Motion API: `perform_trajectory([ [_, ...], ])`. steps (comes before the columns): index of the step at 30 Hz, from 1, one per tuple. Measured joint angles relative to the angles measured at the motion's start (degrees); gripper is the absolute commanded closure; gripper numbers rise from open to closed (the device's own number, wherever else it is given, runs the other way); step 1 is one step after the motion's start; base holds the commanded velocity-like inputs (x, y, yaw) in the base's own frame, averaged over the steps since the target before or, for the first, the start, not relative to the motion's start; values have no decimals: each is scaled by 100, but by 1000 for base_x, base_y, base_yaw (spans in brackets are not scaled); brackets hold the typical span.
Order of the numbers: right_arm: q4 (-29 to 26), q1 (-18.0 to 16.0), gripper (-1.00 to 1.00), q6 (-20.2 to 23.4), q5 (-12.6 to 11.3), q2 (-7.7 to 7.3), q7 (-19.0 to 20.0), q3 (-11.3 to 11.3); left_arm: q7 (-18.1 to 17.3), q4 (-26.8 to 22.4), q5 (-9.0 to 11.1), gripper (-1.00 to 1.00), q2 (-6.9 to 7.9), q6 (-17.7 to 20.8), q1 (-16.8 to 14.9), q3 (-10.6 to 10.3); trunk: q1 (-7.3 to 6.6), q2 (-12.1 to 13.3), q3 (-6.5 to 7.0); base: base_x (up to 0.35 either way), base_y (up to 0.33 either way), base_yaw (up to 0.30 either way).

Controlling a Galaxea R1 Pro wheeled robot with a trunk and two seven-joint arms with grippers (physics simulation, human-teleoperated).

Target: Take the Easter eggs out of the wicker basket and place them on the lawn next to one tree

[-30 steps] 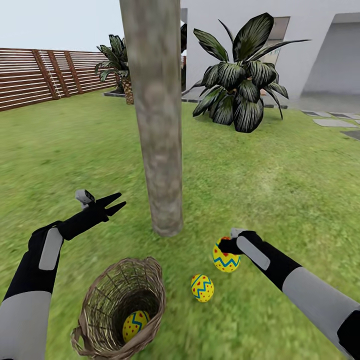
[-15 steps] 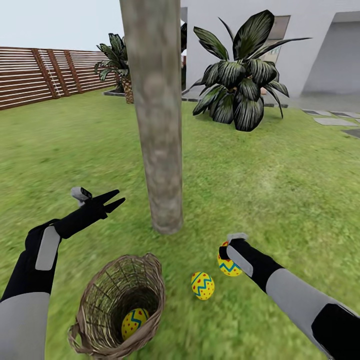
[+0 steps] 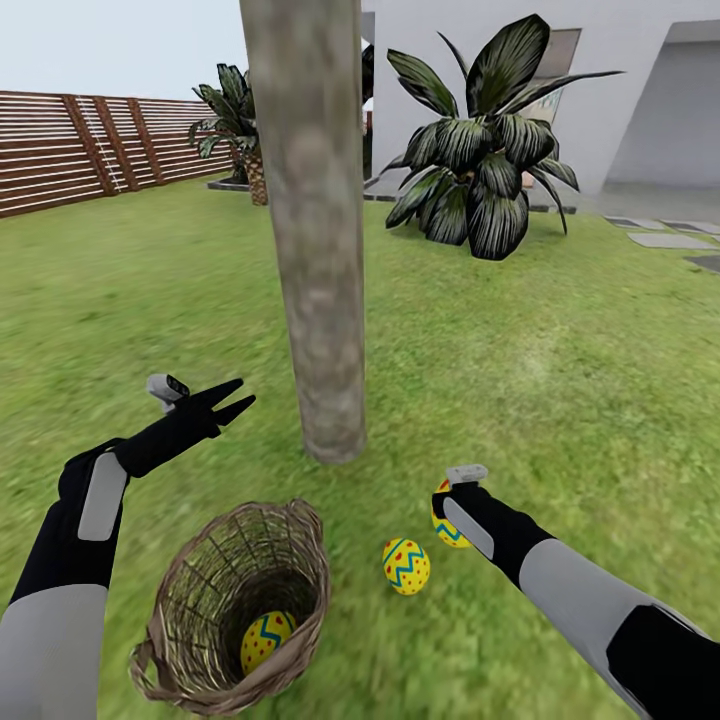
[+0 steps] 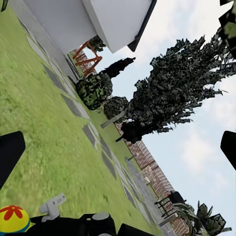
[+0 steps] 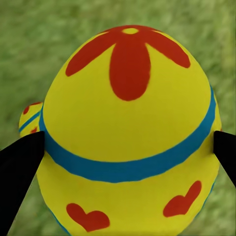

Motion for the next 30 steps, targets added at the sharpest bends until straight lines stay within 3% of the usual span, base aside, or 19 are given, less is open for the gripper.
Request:
perform_trajectory([
  [30,-21,0,100,-17,10,0,0,0,-5,-14,0,-100,1,5,0,0,659,-1203,-539,0,0,0],
])
